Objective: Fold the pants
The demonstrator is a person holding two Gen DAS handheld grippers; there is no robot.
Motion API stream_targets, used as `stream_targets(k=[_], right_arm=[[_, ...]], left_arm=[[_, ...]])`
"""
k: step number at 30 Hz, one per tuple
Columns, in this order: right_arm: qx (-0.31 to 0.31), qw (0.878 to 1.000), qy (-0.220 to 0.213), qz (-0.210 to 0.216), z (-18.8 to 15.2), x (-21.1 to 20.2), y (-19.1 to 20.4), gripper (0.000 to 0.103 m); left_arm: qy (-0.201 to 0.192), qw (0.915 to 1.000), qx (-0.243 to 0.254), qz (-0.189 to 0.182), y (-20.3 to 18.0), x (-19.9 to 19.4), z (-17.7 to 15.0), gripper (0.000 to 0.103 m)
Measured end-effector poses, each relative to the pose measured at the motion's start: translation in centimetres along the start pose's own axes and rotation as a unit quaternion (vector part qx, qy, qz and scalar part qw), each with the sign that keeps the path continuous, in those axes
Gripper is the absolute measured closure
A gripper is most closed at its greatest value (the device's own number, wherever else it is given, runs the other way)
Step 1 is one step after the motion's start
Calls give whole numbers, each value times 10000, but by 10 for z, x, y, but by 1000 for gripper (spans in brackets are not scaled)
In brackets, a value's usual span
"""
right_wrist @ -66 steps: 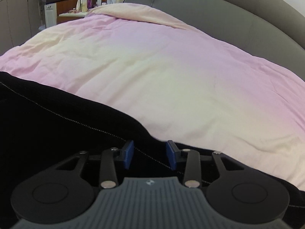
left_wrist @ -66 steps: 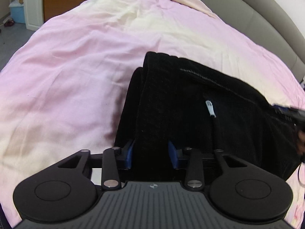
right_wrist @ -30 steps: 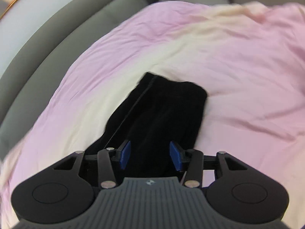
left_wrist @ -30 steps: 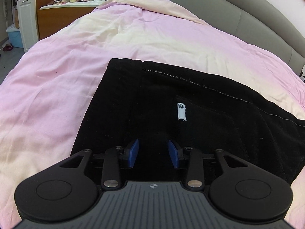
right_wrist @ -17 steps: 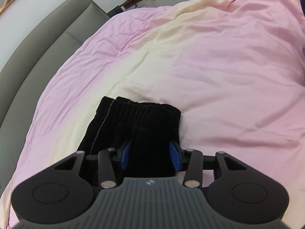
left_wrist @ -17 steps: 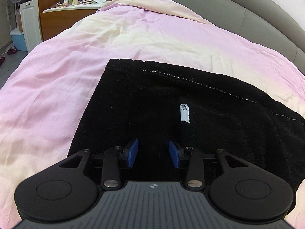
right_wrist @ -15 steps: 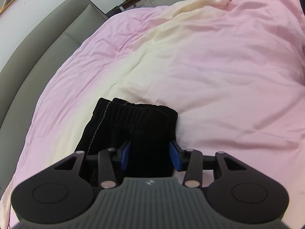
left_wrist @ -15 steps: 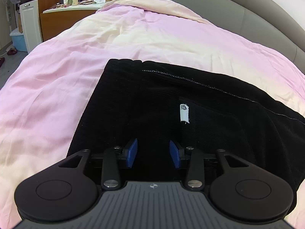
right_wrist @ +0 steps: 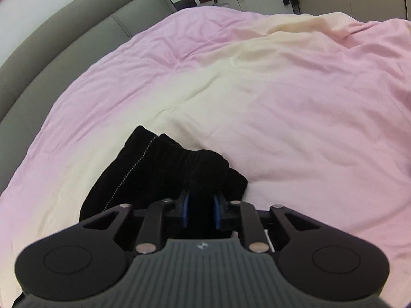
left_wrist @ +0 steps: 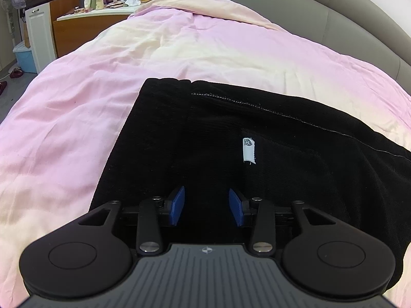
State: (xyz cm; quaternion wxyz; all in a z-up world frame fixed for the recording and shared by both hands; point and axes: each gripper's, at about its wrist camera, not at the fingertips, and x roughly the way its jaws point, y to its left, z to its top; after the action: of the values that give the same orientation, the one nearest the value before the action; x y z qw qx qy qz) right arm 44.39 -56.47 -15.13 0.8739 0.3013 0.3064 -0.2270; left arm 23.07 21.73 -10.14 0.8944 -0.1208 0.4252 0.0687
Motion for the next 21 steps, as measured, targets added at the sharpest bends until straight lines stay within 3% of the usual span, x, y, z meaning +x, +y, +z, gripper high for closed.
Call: stream_targets(k=[1,3,4,9,16,17,19,21], right_arm=[[75,9998,-199,61,-2,-5,-2,71],[226,9989,-416,25,-6,-13,-7,47],[314,9986,-423,81,-8,-14,-12,46],[863,9954,-65,405,-10,-5,-33,46],[1621,9821,307,909,-15,22,-49,46],[1586,9822,348,942,-15,25,-49,48],[1409,9830,496,1067,-13,30,-48,75],[1272,9832,517,1200,-10,29,-45,86]], left_arm=[[4,10000,-23,-12,1,0,0,55],[11,10000,-55,-20,2,0,1,55],[12,10000,-50,-12,2,0,1,55],[6,10000,-35,6,1,0,0,55],[-16,10000,-14,53,0,2,-1,53],[-19,10000,10,59,-2,3,-1,52],[-27,9999,55,84,-4,4,-2,50],[-34,9999,96,127,-7,5,-2,50]])
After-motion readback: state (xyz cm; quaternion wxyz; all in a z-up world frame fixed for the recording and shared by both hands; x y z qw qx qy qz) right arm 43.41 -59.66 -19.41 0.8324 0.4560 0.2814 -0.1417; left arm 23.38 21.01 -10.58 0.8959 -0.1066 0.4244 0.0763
